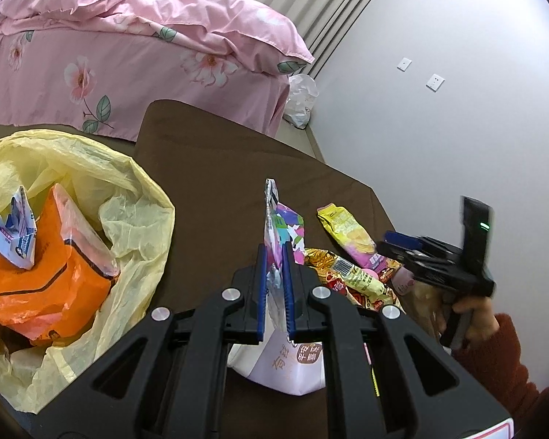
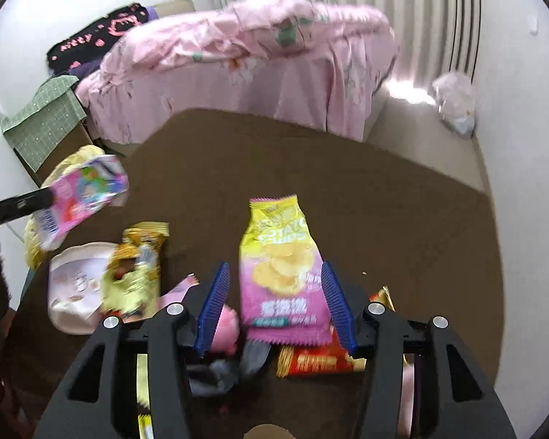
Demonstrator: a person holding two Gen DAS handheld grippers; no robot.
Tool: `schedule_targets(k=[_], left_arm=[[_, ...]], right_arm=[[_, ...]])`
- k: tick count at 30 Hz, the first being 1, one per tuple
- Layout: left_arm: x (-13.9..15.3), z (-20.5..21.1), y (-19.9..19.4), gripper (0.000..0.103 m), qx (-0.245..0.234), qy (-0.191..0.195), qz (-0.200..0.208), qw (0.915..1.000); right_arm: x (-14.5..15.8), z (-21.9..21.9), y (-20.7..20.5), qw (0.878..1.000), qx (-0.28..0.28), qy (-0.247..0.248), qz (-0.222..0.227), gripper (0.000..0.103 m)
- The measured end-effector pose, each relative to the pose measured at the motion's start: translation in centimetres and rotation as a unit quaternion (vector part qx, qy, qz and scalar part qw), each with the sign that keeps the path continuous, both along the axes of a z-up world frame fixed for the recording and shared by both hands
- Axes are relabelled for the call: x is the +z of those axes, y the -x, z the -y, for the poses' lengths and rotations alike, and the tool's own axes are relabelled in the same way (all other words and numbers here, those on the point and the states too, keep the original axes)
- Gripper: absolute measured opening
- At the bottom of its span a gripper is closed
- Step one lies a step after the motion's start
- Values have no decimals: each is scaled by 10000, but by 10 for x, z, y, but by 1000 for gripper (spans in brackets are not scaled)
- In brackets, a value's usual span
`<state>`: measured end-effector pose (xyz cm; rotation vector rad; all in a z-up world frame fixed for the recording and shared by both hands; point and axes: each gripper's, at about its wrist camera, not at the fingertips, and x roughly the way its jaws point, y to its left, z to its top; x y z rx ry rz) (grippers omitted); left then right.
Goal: Collect trash
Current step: 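Carry both wrappers over the yellow bag and open both tools to drop them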
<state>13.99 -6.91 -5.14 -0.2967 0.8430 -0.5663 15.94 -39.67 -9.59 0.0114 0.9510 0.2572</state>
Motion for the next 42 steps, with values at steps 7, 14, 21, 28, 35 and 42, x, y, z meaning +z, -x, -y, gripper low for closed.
schedule_targets(k=[7, 14, 21, 28, 35, 42], left_arm=[[-5, -9, -3, 8, 64, 9, -68, 10000], [3, -12, 2, 8, 65, 72, 55, 9999], [24, -21, 15, 8, 106, 59, 363, 9993], [40, -55, 29, 8, 500, 38, 622, 9968], [40, -131, 41, 8, 1656, 47, 707, 9836], [9, -187, 50, 8, 2661, 276, 454, 9625]], right_arm=[[-13, -5, 5, 9996, -234, 133, 8, 27], [41, -22, 36, 9969, -96, 272, 738, 22], [85, -58, 61, 9921, 198, 179, 1226, 22], [105, -110, 67, 9873, 791, -72, 1373, 22], [113, -181, 59, 9778, 1431, -77, 1529, 22], [88, -253, 19, 9733, 2040, -663, 813, 22]])
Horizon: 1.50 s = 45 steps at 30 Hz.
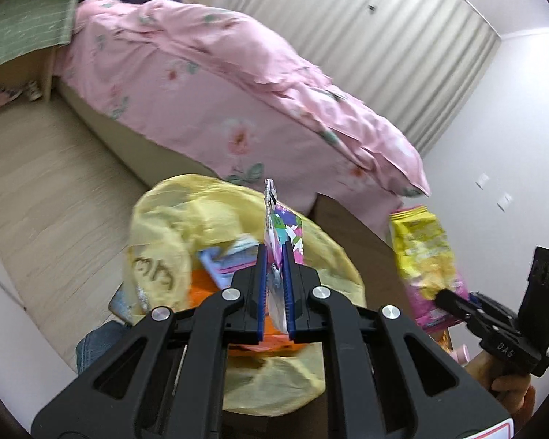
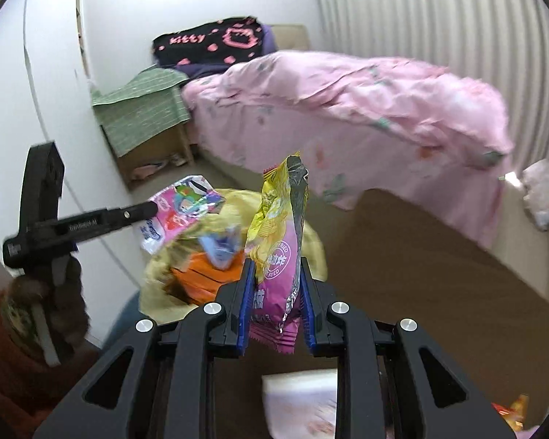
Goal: Collect trash
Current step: 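Carry both wrappers over the yellow bag and open both tools to drop them, then grasp the white paper cup with the left tool while the right tool grasps the yellow snack bar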
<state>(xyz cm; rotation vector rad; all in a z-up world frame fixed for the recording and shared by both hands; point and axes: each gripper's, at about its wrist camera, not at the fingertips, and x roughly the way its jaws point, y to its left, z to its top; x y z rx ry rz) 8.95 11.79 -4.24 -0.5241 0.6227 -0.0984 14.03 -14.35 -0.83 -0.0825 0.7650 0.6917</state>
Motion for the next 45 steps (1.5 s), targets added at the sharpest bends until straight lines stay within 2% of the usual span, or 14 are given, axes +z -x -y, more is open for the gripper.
schedule_targets(k=[5, 9, 12, 15, 22, 24, 26, 27, 29, 31, 35, 38, 41, 45], left_arm=[[-31, 10, -18, 8, -129, -255, -395, 9988], [-61, 21, -41, 8, -56, -697, -892, 9936], [-77, 24, -49, 8, 21, -952, -1124, 9891], [-86, 23, -54, 8, 61, -1015, -1230, 9872], [-81, 22, -56, 8, 43, -934, -1186, 9885], [-75, 20, -51, 8, 41, -815, -1122, 9903], [-64, 11, -43, 8, 92, -512, -936, 9943], [-58, 6, -39, 10, 177, -397, -829, 9956], [-47, 1, -32, 22, 286, -285, -616, 9973], [-32, -3, -24, 41, 386, -205, -281, 9986], [-12, 3, -17, 53, 361, -339, 35, 9988], [-3, 11, -16, 59, 188, -321, 101, 9993], [-4, 29, -17, 62, -227, -233, 40, 9995], [-10, 69, -17, 62, -847, -310, -91, 9959]], right_arm=[[-46, -48, -44, 9952, 294, 214, -913, 22], [-88, -78, -73, 9890, 276, 918, -1124, 22], [-103, -88, -84, 9857, 309, 1169, -1175, 22], [-109, -95, -90, 9842, 339, 1285, -1173, 22], [-98, -87, -71, 9886, 444, 1161, -849, 22], [-92, -84, -62, 9903, 450, 1081, -746, 22], [-88, -78, -50, 9912, 468, 1052, -657, 24], [-86, -77, -46, 9914, 466, 1069, -598, 33], [-79, -70, -39, 9924, 453, 1039, -488, 46], [-68, -62, -29, 9939, 460, 939, -340, 46], [-44, -43, -12, 9954, 344, 890, -27, 50], [-22, -6, 11, 9968, 13, 767, 230, 50], [-9, 41, 33, 9957, -465, 682, 427, 50], [-4, 110, 70, 9853, -1343, 810, 670, 50]])
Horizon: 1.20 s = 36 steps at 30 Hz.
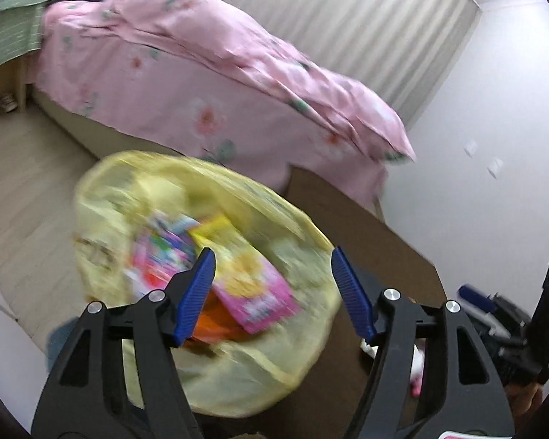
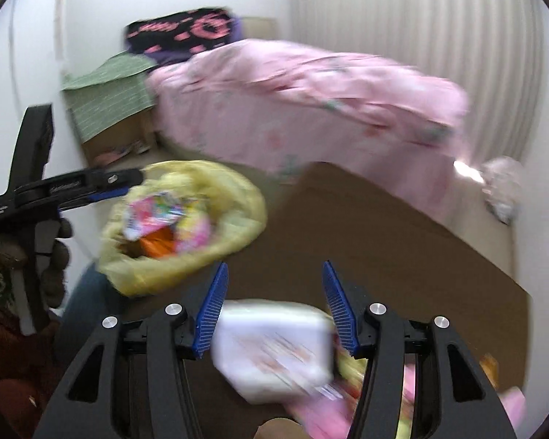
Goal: Collect trash
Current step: 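Grasp the white paper cup with the left tool while the right tool grasps the yellow snack bar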
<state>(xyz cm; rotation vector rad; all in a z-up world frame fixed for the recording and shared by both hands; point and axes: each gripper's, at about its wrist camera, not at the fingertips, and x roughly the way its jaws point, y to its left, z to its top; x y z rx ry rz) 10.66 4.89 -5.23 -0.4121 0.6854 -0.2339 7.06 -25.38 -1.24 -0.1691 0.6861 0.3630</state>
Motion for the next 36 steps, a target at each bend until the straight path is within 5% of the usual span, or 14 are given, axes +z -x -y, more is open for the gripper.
schedule_targets(k=[6, 13, 22, 33, 36], left_arm=[[-5, 71, 10, 70, -1122, -136, -57, 9936], [-18, 145, 30, 70, -2286, -516, -371, 9714], [-28, 150, 45, 70, -2219, -601, -711, 9706], [-48, 156, 30, 70, -2188, -468, -1107, 9683], [-54, 156, 30, 70, -2206, -426, -1221, 9668]], right_arm=[[-10, 97, 59, 9937, -1115, -138, -2, 51], [-50, 136, 112, 9883, -1260, -718, -474, 55], [-107, 120, 118, 9744, -1113, -1427, -1333, 55], [-114, 75, 135, 9861, -923, -225, -1361, 59], [-105, 82, 144, 9882, -824, -413, -1225, 59]])
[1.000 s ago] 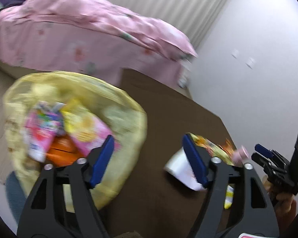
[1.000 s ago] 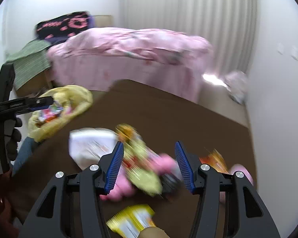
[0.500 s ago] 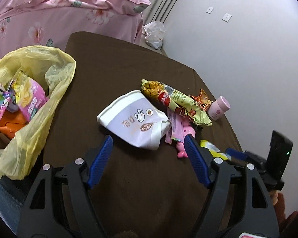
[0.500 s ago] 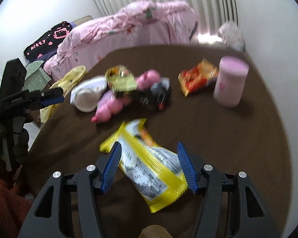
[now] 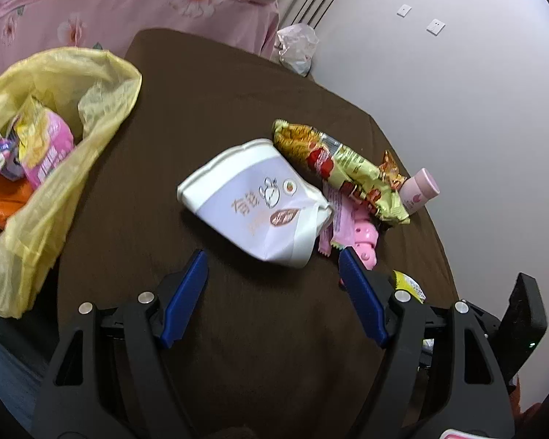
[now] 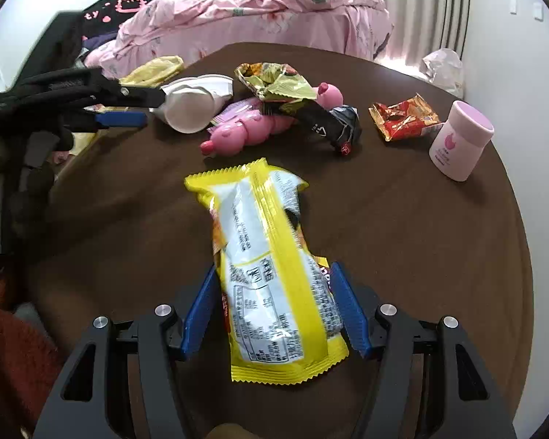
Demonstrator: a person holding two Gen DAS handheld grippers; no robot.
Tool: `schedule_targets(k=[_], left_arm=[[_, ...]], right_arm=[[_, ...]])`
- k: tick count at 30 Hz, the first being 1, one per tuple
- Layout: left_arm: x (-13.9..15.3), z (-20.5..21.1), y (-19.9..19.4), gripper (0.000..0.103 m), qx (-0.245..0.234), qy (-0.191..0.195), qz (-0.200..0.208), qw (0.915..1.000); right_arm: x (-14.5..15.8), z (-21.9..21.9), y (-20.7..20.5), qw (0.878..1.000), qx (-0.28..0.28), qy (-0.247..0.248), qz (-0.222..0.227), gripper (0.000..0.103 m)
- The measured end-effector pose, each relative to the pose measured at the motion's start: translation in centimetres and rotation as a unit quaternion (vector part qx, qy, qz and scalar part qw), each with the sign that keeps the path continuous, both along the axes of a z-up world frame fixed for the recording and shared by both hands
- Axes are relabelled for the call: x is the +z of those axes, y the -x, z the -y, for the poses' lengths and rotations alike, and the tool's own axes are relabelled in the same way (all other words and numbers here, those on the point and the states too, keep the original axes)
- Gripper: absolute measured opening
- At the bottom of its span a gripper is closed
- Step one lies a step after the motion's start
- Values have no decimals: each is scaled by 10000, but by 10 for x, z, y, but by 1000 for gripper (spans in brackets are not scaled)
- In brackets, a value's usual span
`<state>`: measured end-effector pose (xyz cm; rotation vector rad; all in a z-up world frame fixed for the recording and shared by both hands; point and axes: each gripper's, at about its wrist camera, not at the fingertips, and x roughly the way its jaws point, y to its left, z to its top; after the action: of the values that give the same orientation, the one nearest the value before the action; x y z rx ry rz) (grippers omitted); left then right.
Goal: Collect trash
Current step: 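Grasp the white paper cup with the left tool while the right tool grasps the yellow snack bar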
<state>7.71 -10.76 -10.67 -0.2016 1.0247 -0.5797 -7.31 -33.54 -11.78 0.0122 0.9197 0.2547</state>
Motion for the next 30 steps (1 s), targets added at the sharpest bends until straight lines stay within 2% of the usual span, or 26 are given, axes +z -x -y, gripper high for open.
schedule_targets(k=[5, 10, 11, 12, 13, 15, 18, 23, 25, 27, 28, 30], left_arm=[[-1, -2, 1, 70, 2, 55, -9, 10000], [6, -5, 5, 70, 21, 212, 82, 9997], [8, -6, 5, 70, 30, 233, 118, 9997], [11, -7, 6, 70, 50, 267, 153, 9995], [12, -7, 5, 70, 60, 316, 143, 9994], [13, -6, 5, 70, 48, 398, 74, 9992], [13, -3, 2, 70, 86, 316, 44, 9995], [12, -5, -9, 70, 430, 196, -17, 9989], [8, -9, -18, 61, 594, 241, -195, 9977], [2, -12, -30, 58, 718, 407, -455, 9955], [0, -12, -34, 52, 749, 447, -546, 9947], [-2, -11, -42, 49, 779, 528, -615, 9937]], right_arm=[[15, 9, 11, 9993, 60, -176, 313, 59], [6, 19, 7, 9997, -52, -236, 28, 59], [4, 20, 6, 9996, -37, -279, -10, 55], [1, 21, 6, 9992, 0, -392, -67, 35], [1, 23, 7, 9985, 1, -547, -83, 29], [5, 24, 9, 9982, -76, -586, 53, 26], [14, 20, 9, 9984, -136, -432, 347, 22], [25, 15, 0, 9961, -252, -463, 706, 22], [27, 14, -4, 9952, -294, -497, 795, 22], [27, 10, -7, 9946, -302, -527, 839, 22], [27, 9, -8, 9947, -302, -512, 843, 22], [26, 7, -10, 9952, -281, -446, 825, 22]])
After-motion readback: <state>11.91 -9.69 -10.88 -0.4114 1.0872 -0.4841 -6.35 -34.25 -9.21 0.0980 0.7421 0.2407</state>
